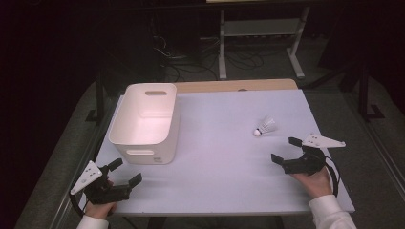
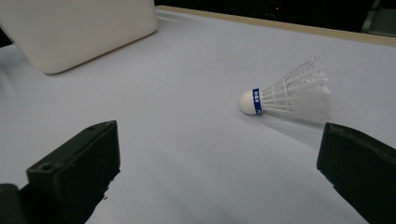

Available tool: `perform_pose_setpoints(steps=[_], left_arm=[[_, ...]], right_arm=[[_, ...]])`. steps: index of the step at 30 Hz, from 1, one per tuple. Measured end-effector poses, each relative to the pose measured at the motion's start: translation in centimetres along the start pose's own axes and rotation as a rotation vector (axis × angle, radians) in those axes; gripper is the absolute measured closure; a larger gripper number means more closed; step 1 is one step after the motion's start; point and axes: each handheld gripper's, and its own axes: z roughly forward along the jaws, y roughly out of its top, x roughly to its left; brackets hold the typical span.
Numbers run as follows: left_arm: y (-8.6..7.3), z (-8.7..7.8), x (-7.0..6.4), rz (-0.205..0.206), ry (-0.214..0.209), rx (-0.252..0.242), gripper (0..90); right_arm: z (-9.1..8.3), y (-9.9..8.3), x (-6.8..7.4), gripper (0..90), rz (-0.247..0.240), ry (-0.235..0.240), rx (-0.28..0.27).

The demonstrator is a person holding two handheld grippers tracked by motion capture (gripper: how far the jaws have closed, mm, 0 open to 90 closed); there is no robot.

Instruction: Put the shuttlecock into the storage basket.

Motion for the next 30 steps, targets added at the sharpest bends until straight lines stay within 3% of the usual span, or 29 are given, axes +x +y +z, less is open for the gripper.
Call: perform_pose_setpoints(steps=[13,20,30], left_arm=[[0.1,-0.1,0.1,-0.005,-0.004,-0.008,1.5],[0.5,-0.2,0.3,-0.035,0.004,-0.032,1.4],[2.3,0.0,-0.7,0.010,-0.038,-0.044,1.5]], right_arm=[[0.1,0.0,0.0,0.0,0.001,0.000,0.012],[0.1,-0.1,0.0,0.0,-0.004,0.001,0.012],[0.1,-0.1,0.0,0.0,-0.002,-0.001,0.013]])
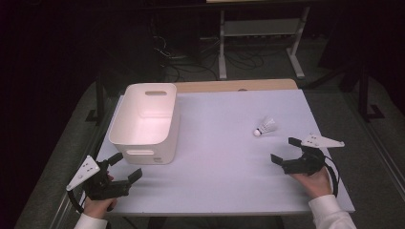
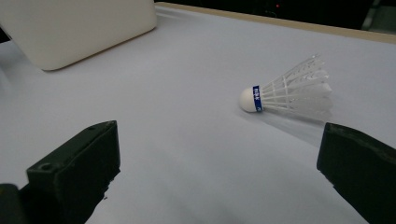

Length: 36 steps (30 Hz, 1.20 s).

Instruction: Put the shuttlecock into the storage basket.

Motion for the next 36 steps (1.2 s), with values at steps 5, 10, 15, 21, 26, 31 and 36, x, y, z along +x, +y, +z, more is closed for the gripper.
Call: perform_pose_setpoints(steps=[5,10,15,21,26,31,36], left_arm=[[0.8,0.3,-0.6,0.025,-0.018,0.004,1.5],[1.7,0.3,-1.0,0.055,-0.030,0.007,1.5],[2.6,0.5,-1.4,0.075,-0.048,0.020,1.5],[4.2,1.1,-1.8,0.095,-0.074,0.059,1.5],[5.7,1.9,-2.1,0.093,-0.110,0.099,1.5],[6.8,2.6,-2.4,0.112,-0.128,0.126,1.5],[8.2,3.5,-2.6,0.144,-0.142,0.134,1.4]], right_arm=[[0.0,0.0,0.0,0.0,0.002,-0.002,0.000],[0.0,0.0,0.0,0.0,0.003,-0.002,0.001],[0.0,0.0,0.0,0.0,0.000,-0.003,0.000],[-0.1,0.0,0.0,0.0,0.005,0.004,-0.011],[-0.1,0.0,-0.1,0.0,0.010,0.005,-0.018],[-0.2,0.1,-0.1,0.0,0.010,0.004,-0.020],[-0.2,0.1,-0.1,0.0,0.016,0.004,-0.022]])
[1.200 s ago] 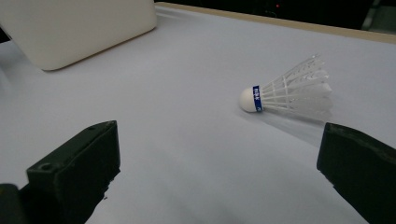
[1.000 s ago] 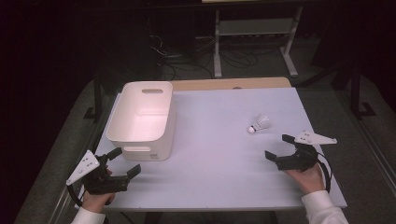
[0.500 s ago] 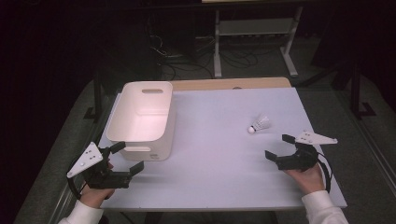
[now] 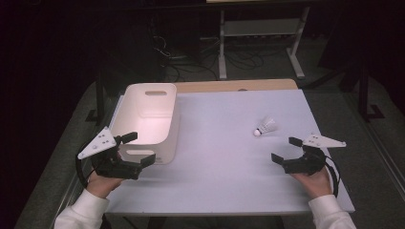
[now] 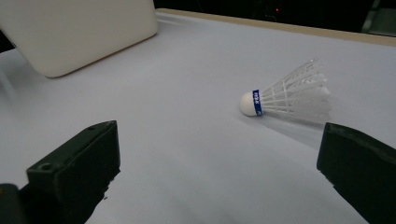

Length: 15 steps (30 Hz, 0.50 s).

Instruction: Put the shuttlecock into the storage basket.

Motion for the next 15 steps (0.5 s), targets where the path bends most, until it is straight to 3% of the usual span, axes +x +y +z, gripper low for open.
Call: perform_pose_setpoints(steps=[4,8,15], left_arm=[[1.1,0.8,-0.1,0.022,-0.009,0.022,1.4],[1.9,1.6,-0.3,0.017,-0.021,0.044,1.4],[3.2,3.7,-0.4,0.044,-0.031,0.122,1.4]], right_arm=[[0.0,0.0,0.0,0.0,-0.001,0.001,-0.002],[0.0,0.0,0.0,0.0,-0.002,0.003,-0.003],[0.0,0.0,0.0,0.0,0.000,0.005,-0.006]])
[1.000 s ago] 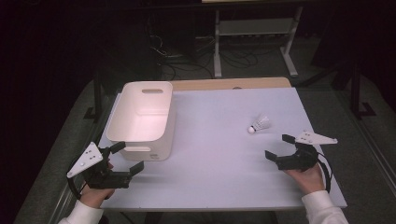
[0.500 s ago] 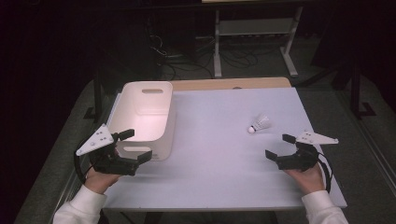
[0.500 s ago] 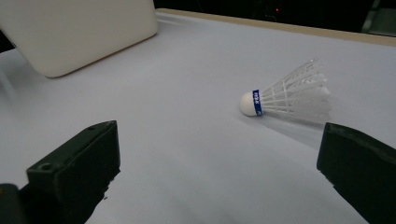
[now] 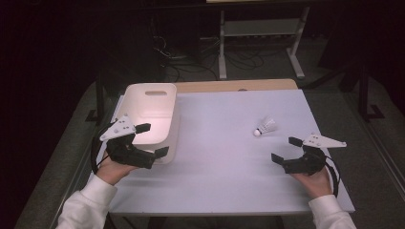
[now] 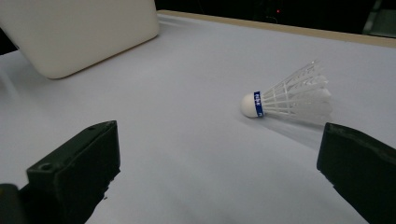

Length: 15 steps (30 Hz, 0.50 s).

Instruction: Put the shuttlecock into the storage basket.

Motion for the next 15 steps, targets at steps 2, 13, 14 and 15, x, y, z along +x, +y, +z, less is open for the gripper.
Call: perform_pose_setpoints(steps=[2,13,14,15], left_arm=[[0.2,0.2,0.0,0.000,-0.001,0.003,1.4],[2.6,2.9,0.0,0.030,-0.025,0.058,1.4],[2.8,3.2,0.0,0.030,-0.024,0.062,1.5],[2.9,3.5,-0.1,0.034,-0.027,0.067,1.4]], right_arm=[[0.0,0.0,0.0,0.0,-0.002,0.000,0.000],[0.0,0.0,-0.1,0.0,0.004,0.005,0.000],[0.0,0.0,0.0,0.0,-0.003,0.000,0.007],[0.0,0.0,0.0,0.0,-0.010,-0.003,0.012]])
